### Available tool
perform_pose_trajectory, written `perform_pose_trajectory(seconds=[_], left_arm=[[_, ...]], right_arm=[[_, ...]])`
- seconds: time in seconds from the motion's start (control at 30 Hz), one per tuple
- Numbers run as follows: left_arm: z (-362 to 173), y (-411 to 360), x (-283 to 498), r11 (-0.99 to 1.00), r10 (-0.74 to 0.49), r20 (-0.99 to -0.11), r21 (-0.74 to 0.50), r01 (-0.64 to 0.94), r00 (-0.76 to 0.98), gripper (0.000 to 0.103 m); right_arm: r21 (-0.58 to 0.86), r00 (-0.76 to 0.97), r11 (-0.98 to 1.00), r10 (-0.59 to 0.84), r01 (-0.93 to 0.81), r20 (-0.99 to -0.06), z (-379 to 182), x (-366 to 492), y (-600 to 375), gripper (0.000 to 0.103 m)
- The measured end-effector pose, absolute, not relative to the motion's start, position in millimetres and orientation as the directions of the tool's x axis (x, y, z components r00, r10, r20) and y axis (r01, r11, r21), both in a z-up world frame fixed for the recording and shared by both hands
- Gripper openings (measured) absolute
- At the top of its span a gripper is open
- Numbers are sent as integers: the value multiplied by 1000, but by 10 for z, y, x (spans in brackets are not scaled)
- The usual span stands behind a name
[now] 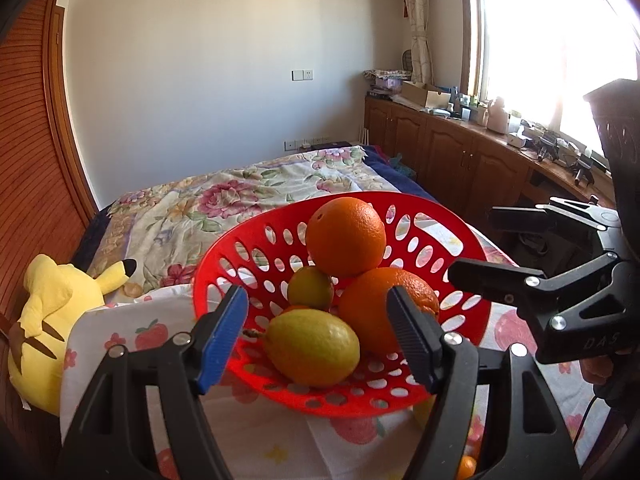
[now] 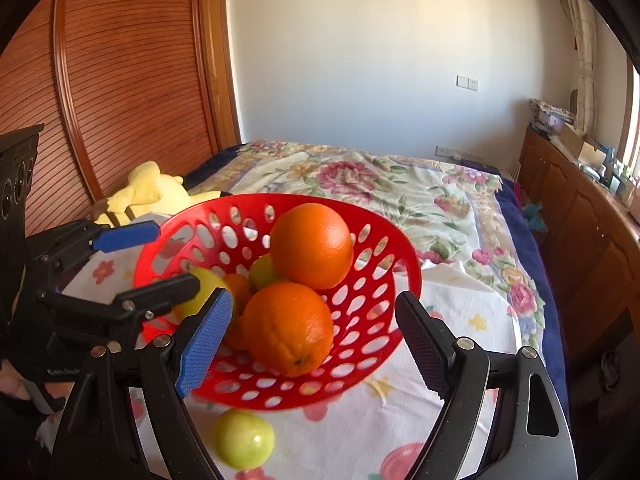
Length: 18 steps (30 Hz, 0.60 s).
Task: Organize fruits
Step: 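Withdraw both tools from the basket toward the fruit on the cloth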
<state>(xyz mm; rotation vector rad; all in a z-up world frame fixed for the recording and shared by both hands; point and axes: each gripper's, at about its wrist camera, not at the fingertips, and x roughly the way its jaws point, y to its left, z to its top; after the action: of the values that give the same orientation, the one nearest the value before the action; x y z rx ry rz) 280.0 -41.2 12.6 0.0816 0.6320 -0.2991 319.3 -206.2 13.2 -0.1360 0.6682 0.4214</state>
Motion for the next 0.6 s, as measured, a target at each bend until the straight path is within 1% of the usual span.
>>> perform_pose_trajectory(seconds=[0.23, 0.47, 0.6], left_arm=[[143, -199, 2396, 955, -247, -581, -9, 297, 776, 73], [2, 111, 1936, 959, -245, -578, -25, 283, 778, 73], [-112, 258, 1741, 966, -217, -581, -11, 259, 785, 73]], right_arm=[[20, 720, 911, 340, -413, -605, 140, 2763, -2039, 85], [50, 708, 918, 337, -394, -620, -57, 2414, -2053, 85], [62, 697, 917, 341, -393, -630, -152, 2261, -2044, 80]])
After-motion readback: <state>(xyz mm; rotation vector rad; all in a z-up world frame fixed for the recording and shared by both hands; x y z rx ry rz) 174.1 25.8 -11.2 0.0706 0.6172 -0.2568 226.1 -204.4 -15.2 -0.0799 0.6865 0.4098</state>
